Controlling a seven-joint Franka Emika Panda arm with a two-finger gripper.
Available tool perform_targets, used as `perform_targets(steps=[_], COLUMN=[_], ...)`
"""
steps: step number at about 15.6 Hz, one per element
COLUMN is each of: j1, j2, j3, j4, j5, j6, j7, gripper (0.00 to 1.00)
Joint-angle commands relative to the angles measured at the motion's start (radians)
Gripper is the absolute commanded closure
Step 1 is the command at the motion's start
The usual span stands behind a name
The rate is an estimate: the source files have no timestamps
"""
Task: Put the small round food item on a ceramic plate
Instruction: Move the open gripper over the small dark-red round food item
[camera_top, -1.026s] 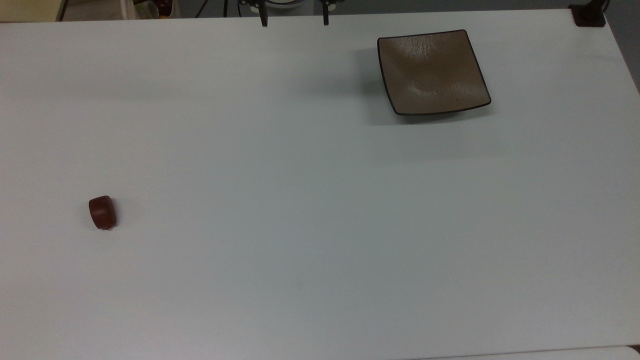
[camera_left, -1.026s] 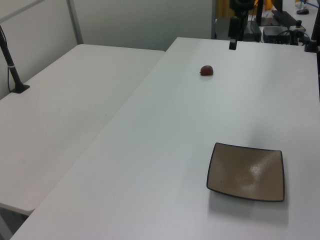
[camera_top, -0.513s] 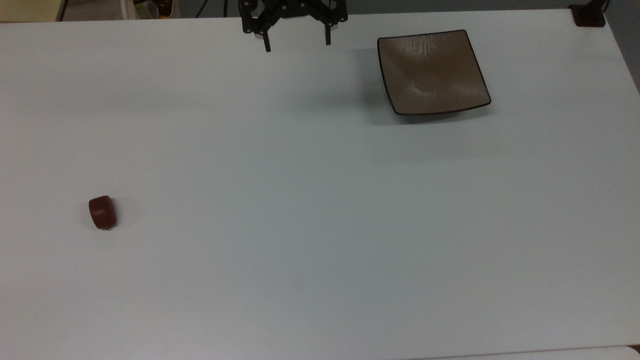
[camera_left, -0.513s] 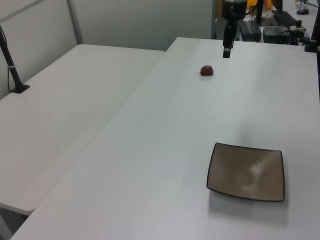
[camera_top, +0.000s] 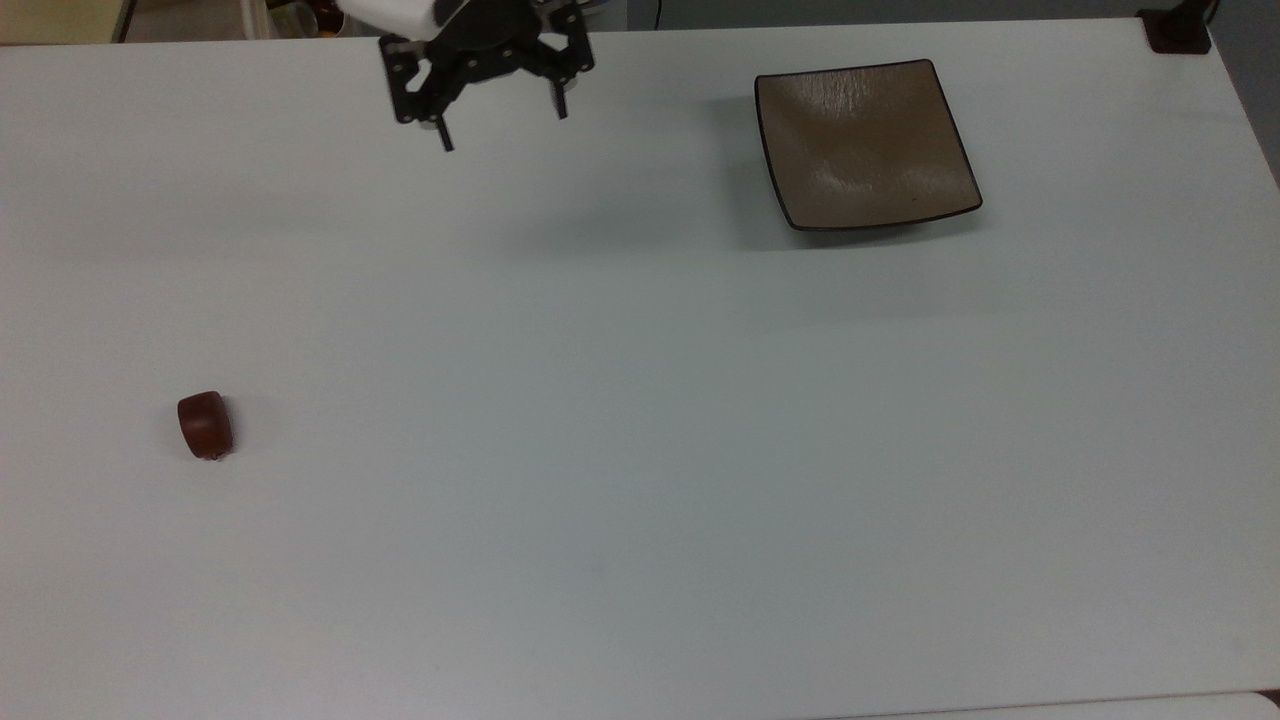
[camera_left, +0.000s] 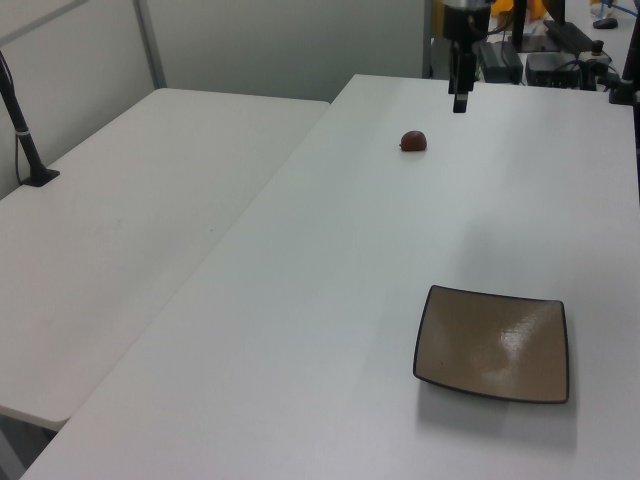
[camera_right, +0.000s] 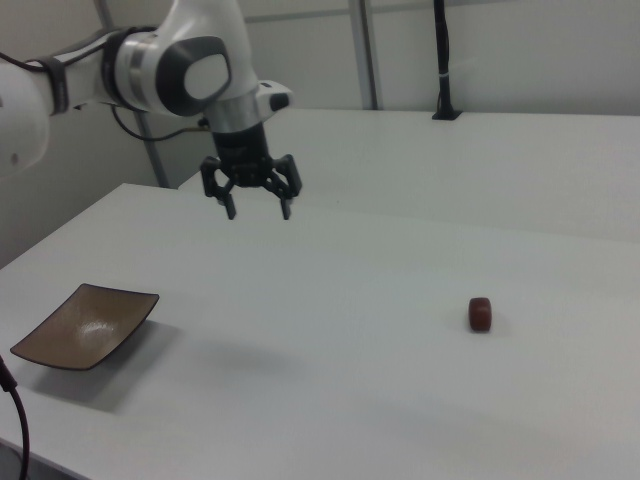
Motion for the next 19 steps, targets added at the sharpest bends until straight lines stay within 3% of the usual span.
perform_targets(steps=[1, 13, 19], j1=[-0.045, -0.2, -0.266], j2=[0.069, 0.377, 0.49], j3=[0.001, 0.01, 0.039], j4=[0.069, 0.413, 0.436], j5=[0.001, 0.027, 0.03], j6=[0.042, 0.143, 0.272], j7=[-0.039, -0.039, -0.041], gripper=[0.0, 0.0, 0.0])
